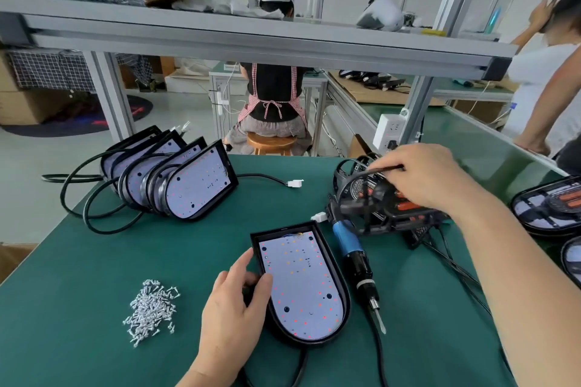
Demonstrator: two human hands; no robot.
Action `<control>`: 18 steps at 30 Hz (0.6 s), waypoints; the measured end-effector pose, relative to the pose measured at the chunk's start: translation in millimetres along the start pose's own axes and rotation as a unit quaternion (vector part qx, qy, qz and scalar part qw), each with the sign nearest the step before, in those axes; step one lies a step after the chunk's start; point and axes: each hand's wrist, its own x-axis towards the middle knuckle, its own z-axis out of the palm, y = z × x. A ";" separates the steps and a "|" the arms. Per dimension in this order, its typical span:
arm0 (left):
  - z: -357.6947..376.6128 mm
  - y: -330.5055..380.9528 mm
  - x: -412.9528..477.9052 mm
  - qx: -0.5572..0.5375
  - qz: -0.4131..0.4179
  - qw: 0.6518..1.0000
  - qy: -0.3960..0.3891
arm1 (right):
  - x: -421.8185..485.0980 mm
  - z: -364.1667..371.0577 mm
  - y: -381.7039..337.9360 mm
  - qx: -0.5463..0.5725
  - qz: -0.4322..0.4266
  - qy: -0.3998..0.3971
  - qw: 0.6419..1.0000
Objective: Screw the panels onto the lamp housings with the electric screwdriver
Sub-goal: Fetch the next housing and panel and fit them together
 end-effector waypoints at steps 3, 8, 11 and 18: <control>-0.3 0.4 0.5 0.003 -0.007 1.000 0.001 | -7.9 6.5 -47.1 0.022 -0.119 -0.026 0.992; -0.7 0.1 1.9 0.020 -0.001 1.000 -0.002 | -21.5 32.9 -104.1 -0.029 -0.284 -0.116 0.951; 0.2 -0.8 4.0 0.028 -0.003 1.000 -0.007 | -28.2 42.9 -122.5 -0.091 -0.350 -0.148 0.921; -1.5 0.8 4.3 0.026 -0.007 1.000 -0.016 | -46.6 68.8 -135.1 -0.109 -0.403 -0.189 0.889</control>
